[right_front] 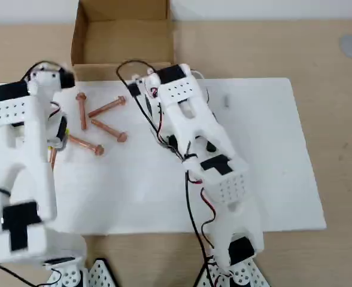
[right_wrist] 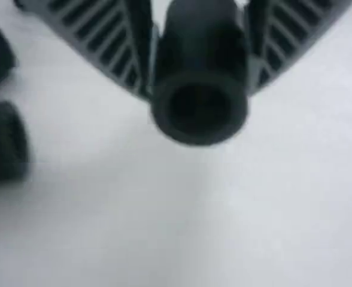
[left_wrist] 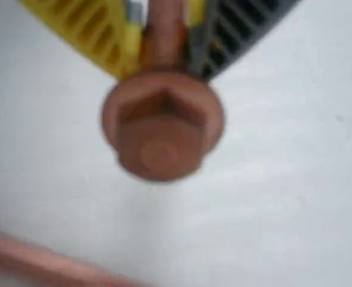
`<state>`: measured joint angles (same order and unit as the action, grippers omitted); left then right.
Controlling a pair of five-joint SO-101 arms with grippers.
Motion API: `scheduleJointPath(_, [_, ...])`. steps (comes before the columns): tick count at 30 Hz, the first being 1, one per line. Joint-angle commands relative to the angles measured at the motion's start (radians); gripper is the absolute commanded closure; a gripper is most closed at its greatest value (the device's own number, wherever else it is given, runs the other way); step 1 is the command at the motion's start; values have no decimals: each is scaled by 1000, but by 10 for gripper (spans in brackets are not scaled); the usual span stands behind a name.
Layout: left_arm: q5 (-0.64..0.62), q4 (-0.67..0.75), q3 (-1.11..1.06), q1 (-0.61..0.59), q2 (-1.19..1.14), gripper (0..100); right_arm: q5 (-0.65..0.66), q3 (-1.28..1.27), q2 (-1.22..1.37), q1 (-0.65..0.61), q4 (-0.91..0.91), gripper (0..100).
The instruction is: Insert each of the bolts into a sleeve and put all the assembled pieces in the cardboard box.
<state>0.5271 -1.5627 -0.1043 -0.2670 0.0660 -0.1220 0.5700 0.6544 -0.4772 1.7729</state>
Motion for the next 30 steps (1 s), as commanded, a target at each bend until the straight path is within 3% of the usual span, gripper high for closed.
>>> scheduleJointPath(1, [-54, -3, 12, 54, 236, 990, 14, 64, -168, 2, 15, 988])
scheduleJointPath(7, [-222, 35, -35, 68, 510, 990, 60, 64, -354, 4, 14, 988])
scheduleJointPath(18, [-555, 353, -226, 68, 1069, 991, 209, 62, -700, -1, -140, 988])
scheduleJointPath(23, [-641, 555, -404, 74, 1273, 991, 242, 56, -857, -39, -147, 988])
scheduleJointPath(30, [-667, 833, -712, 75, 1457, 992, 279, -70, -1079, -128, -69, 988])
